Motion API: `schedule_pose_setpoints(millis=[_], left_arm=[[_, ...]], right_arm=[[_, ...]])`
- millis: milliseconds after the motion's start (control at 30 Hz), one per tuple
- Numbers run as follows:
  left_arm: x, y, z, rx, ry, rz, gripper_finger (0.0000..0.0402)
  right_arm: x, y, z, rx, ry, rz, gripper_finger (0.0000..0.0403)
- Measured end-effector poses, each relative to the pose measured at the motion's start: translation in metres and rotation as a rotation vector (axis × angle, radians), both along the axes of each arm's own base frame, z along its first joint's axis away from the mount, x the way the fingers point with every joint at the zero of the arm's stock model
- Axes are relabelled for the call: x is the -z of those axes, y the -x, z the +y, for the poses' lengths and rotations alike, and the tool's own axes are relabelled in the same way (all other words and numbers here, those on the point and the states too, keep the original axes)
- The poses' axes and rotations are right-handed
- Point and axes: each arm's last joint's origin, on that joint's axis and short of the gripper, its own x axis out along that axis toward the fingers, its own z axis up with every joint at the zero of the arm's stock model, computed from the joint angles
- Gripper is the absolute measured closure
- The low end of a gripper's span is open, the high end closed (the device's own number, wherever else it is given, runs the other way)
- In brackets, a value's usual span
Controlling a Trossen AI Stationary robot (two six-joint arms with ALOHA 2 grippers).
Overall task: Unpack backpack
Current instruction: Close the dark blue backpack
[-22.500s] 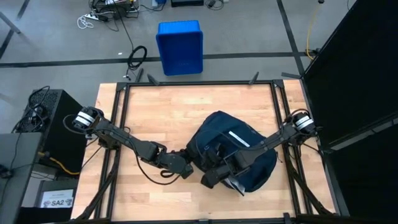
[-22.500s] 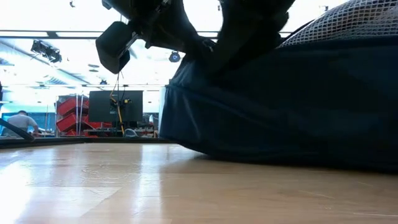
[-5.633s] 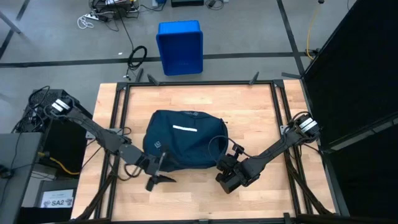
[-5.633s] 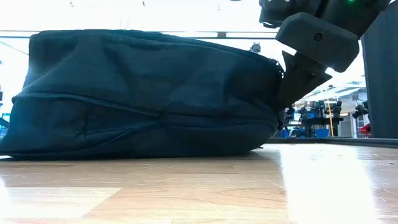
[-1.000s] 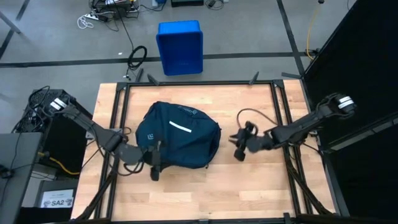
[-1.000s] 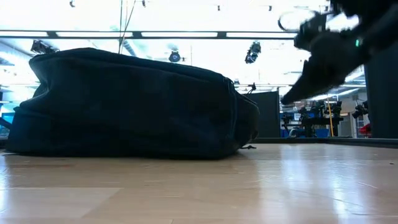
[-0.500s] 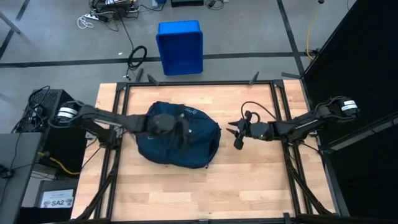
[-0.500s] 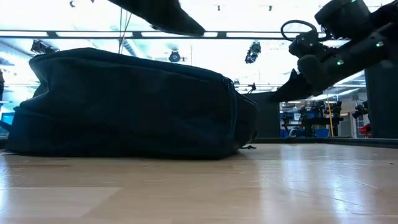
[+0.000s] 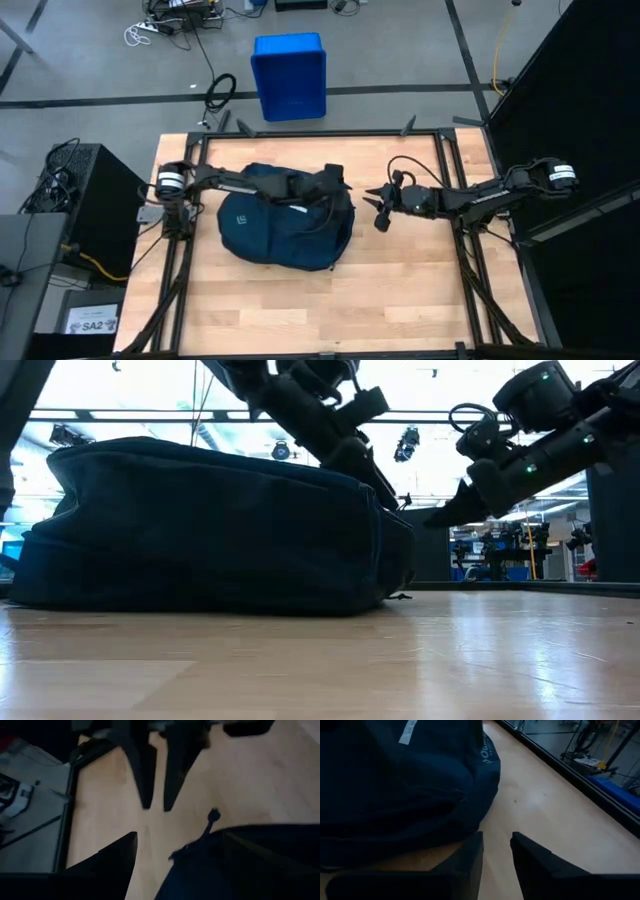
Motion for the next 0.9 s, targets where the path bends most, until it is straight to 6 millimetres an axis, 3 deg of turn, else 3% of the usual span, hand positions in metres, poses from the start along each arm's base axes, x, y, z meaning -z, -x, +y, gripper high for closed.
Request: schedule_pose_setpoints(millis=[267,733,900], left_arm=[[-0.001,-0.006,0.003,0.037,0.038,-0.020,0.0152],[0.004,-0.009,0.012,0.056,0.107,-0.035,0.0167],[0.013,-0.013,0.013,0.073,0.131,-0.032,0.0193]], right_arm=[[0.000,0.000,-0.002,-0.003,0.025,0.017,0.0342],[0.000,0.000,-0.004,0.000,0.048,0.019,0.0330],[0.000,0.000,-0.005,-0.006,0.040,0.016,0.0339]])
